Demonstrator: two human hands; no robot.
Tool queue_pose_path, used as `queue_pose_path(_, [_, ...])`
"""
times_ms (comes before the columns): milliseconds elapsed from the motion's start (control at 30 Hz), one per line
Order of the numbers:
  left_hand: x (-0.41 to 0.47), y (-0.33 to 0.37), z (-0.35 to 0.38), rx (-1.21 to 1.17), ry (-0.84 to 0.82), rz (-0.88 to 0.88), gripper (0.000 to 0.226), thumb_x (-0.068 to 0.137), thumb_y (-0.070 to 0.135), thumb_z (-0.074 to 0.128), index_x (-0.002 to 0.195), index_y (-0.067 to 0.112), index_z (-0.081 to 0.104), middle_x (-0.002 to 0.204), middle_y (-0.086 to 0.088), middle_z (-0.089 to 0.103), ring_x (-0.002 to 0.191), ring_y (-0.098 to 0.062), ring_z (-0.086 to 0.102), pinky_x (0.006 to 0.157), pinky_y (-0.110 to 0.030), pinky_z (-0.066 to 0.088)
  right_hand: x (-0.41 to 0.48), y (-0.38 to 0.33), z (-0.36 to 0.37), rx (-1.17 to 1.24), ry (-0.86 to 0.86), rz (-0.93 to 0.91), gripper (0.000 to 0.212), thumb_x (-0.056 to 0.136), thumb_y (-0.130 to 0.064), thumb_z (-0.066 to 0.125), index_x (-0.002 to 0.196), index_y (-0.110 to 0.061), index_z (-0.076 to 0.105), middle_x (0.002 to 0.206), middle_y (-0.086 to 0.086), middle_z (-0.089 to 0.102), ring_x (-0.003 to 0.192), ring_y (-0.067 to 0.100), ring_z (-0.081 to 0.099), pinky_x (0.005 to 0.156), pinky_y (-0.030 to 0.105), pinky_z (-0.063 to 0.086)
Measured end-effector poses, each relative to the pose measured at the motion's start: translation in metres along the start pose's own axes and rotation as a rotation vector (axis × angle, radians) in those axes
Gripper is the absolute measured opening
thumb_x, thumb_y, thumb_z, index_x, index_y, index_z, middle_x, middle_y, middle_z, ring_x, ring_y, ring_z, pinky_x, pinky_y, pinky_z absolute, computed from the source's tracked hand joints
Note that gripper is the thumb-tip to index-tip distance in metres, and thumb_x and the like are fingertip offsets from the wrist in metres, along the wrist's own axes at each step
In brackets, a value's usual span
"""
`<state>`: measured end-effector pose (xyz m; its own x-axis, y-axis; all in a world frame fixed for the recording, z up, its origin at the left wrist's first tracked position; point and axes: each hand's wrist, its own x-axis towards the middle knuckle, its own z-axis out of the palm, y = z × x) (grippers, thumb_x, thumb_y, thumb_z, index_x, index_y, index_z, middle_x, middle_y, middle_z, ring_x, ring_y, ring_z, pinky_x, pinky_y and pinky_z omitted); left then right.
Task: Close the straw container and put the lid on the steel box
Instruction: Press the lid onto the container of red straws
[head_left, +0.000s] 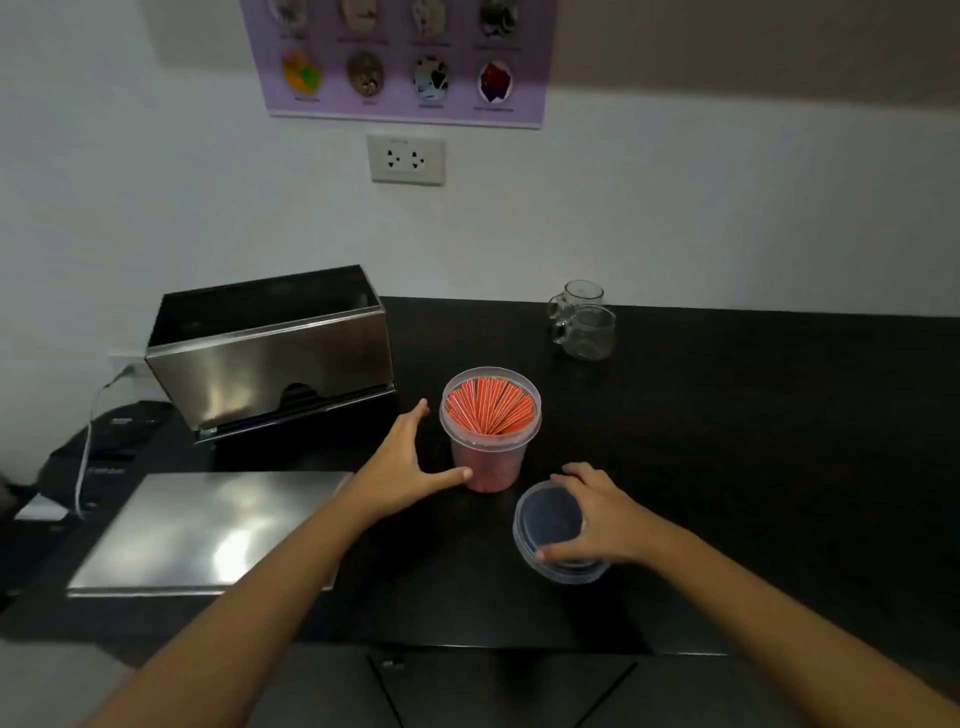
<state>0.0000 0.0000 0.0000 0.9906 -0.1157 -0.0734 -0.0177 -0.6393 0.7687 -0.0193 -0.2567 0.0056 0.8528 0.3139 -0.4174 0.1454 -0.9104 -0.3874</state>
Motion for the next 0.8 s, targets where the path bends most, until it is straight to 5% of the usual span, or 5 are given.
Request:
queue_pose_path(433, [-0.005, 0.005, 0.018, -0.028, 0.066, -0.078, 0.109, 0.064, 0.045, 0.078, 0.148, 0.019, 0.013, 0.154, -0.005, 0.024, 0.139, -0.021, 0.028, 0.112, -0.04, 0.029, 0.012, 0.005, 0.001, -0.207, -0.102, -0.086, 0.123, 0.052, -0.065, 0.071, 0.143, -0.027, -0.002, 0.15, 0.004, 0.001, 0.137, 0.027, 0.012, 0.107, 0.044, 0.028])
queue_pose_path(800, [0.025, 0.007, 0.008, -0.093, -0.077, 0.033, 0.088, 0.061, 0.033, 0.083, 0.136, 0.024, 0.037, 0.141, 0.0, 0.045, 0.119, -0.003, 0.039, 0.097, -0.022, 0.032, 0.004, 0.034, -0.03, 0.134, 0.131, 0.063, 0.122, 0.045, -0.068, 0.071, 0.142, -0.027, 0.01, 0.139, -0.001, 0.018, 0.128, 0.018, 0.024, 0.103, 0.041, 0.036])
